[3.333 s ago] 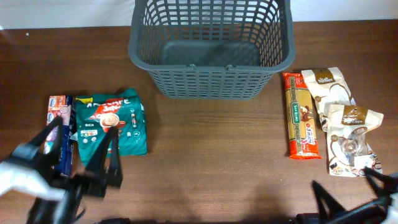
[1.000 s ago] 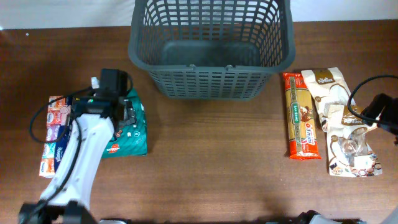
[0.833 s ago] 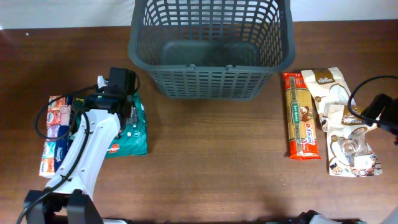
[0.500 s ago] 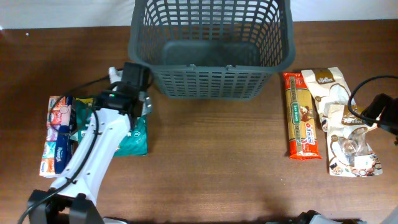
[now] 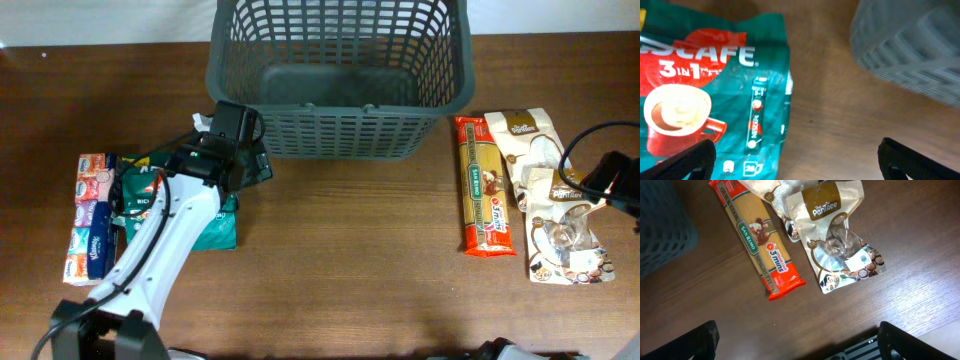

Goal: Pack container
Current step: 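Lower the left gripper and grasp the green Nescafe pack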

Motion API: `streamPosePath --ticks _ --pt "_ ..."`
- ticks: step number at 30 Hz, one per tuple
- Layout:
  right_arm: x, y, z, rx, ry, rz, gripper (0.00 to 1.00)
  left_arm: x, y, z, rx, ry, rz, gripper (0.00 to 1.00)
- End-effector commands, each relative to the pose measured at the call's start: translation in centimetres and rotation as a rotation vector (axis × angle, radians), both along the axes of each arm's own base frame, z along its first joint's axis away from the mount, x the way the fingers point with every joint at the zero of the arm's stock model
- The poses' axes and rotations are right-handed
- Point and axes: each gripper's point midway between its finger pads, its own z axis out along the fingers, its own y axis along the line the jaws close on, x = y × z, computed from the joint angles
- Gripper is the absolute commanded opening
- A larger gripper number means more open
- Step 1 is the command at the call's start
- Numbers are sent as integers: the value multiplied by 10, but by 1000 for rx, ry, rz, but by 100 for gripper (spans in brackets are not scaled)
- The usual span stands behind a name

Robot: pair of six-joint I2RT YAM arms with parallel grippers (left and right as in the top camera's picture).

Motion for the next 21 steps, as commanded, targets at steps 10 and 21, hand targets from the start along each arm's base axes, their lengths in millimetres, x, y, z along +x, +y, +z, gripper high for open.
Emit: streamPosePath --ticks 10,21 --pt "-3 -1 2 -14 -3 -6 99 -7 13 -66 141 233 -57 99" --pt "-3 -1 2 -14 -3 -6 99 -15 31 -92 260 329 -39 99"
